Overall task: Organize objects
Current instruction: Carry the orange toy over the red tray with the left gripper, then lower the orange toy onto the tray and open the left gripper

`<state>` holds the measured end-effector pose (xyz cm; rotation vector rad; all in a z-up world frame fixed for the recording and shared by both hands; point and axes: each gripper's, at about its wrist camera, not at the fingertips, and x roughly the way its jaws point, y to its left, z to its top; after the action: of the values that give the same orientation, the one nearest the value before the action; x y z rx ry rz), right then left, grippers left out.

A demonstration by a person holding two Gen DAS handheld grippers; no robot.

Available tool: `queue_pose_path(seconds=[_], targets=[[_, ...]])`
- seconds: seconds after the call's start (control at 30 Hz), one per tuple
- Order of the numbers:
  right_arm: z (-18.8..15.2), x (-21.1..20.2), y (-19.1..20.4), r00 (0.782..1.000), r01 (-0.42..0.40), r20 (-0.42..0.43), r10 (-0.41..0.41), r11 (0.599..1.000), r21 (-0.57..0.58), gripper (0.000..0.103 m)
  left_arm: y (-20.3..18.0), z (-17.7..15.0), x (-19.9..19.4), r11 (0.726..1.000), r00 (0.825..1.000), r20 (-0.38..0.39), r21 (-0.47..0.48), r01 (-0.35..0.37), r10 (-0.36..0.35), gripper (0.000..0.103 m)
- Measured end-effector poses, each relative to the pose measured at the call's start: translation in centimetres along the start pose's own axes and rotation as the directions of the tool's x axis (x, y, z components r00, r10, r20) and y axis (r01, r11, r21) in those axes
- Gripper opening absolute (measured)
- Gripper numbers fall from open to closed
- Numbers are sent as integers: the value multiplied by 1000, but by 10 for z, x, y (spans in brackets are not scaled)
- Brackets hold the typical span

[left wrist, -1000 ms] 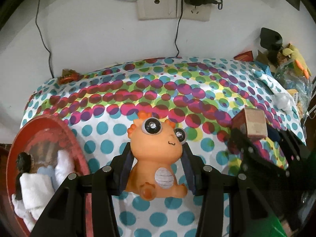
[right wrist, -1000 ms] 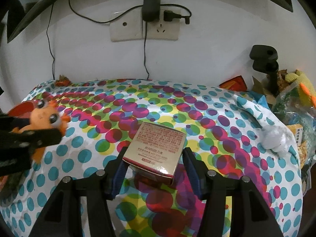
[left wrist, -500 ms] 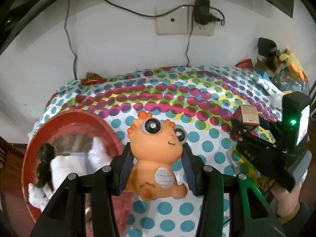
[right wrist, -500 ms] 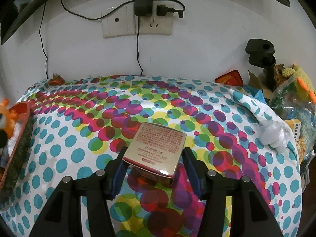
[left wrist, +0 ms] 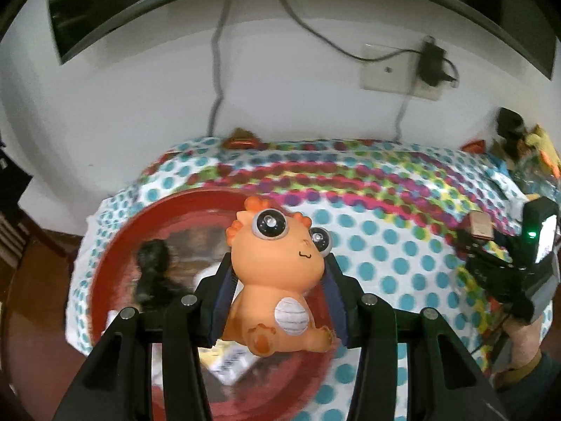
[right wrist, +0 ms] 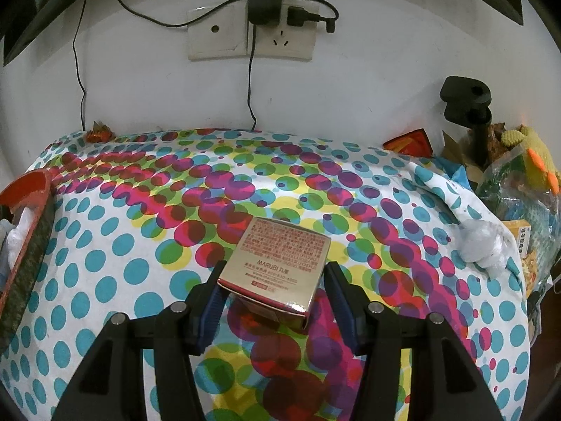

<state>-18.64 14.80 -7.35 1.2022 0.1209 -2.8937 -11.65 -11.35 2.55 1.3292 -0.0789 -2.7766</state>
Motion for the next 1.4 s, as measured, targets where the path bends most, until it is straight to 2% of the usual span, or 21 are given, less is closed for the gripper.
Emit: queue_pose_path(seconds=[0.3,0.5,0.77,0.97,1.1,1.2,1.27,1.33,1.4], targets=[[0,2,1,1000,5,-14,-6,1000,-6,56,66,-14,17,992,995,-27,-80,-97,95,45],[1,4,3,1000,13,-23,-14,1000,-19,56,94,-25,37,985,992,-68,-130,-116,108,45],[0,3,6,999,23,-21,-24,999,-38,56,114,-35,60,977,985,-106,-148,-151,136,45],[1,4,7,999,26,-27,-27,999,-46,56,122,-39,78,976,982,-137,-157,-148,127,45],[0,4,9,999,32,-26,-33,998,-55,56,123,-42,83,978,984,-138,-157,-135,114,48],[1,4,9,999,37,-25,-39,997,-61,56,121,-42,83,979,982,-132,-138,-150,132,49],[0,4,10,999,43,-23,-44,997,-67,56,118,-41,78,981,983,-108,-114,-160,148,55],[0,4,11,999,47,-22,-49,996,-71,56,116,-40,69,980,984,-82,-102,-169,161,66],[0,4,11,999,49,-21,-50,996,-75,56,116,-39,59,980,985,-60,-106,-166,160,71]])
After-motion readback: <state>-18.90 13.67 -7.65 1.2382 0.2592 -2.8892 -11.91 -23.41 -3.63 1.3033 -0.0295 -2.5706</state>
